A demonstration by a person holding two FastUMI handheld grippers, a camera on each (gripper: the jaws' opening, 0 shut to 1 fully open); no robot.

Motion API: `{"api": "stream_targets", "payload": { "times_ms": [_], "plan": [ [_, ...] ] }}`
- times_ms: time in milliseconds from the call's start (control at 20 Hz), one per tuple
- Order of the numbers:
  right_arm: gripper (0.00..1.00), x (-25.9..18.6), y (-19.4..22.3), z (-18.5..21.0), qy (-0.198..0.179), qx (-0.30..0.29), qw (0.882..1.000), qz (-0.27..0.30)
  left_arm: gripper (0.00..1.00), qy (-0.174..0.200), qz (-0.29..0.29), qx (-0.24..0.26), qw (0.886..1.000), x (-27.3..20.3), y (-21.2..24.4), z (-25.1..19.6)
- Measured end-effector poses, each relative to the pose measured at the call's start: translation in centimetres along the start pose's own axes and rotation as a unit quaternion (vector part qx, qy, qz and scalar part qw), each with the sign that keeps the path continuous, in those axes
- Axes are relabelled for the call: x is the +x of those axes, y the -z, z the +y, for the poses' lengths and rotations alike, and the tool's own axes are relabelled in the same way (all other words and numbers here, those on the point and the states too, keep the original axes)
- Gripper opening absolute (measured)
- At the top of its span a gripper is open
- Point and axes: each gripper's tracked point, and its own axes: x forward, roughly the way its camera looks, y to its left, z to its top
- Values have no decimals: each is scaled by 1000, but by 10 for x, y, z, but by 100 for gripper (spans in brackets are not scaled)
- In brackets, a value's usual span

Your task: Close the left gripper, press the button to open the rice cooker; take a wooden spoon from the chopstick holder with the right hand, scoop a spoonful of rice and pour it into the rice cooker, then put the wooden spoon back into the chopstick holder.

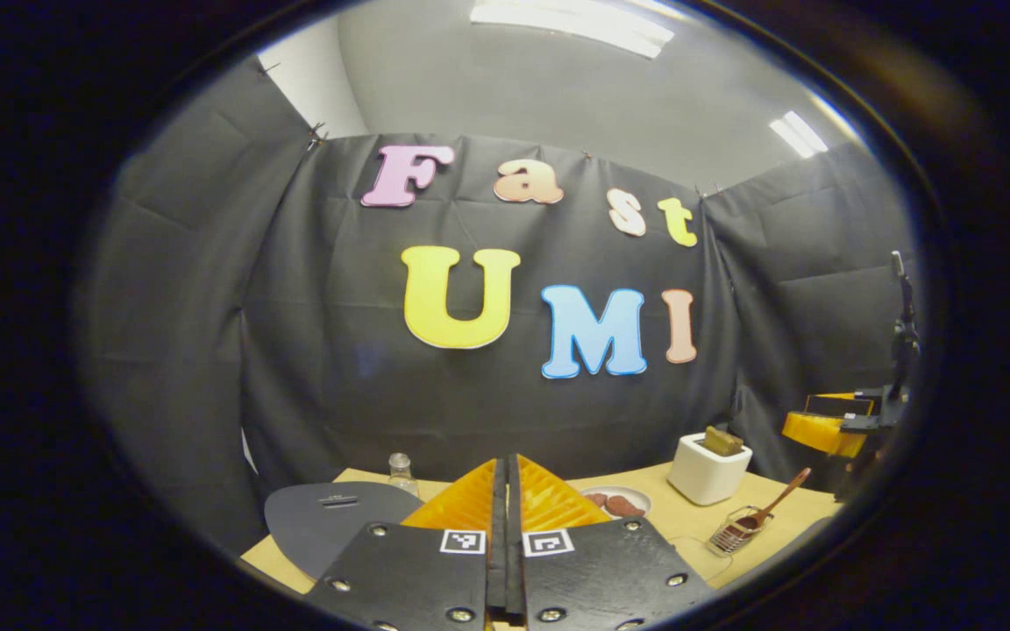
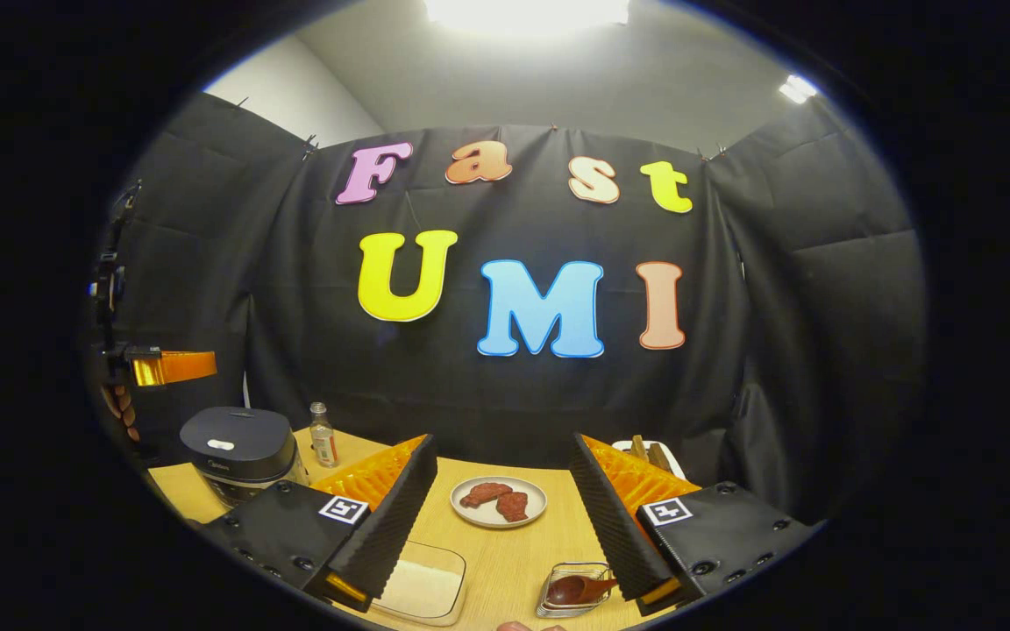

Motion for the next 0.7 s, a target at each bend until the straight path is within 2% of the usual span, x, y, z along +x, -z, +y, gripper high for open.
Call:
{"api": "stream_targets", "payload": {
  "times_ms": [100, 200, 400, 550, 700],
  "plan": [
    [98, -1, 1, -3, -1, 0, 1000, 1, 0, -3, 22, 2, 1000, 1, 1, 18],
    [98, -2, 2, -7, 1, 1, 1000, 0, 1, -21, 50, 24, 998, 4, 5, 40],
    [98, -2, 9, -13, 4, 12, 1000, 7, 1, -39, 124, 57, 990, 13, 31, 64],
    [98, -4, 10, -19, 8, 11, 1000, 8, 1, -38, 172, 48, 983, 19, 60, 71],
    [98, -7, 17, -13, -7, 21, 1000, 11, 0, -41, 197, 23, 979, 22, 88, 81]
  ]
}}
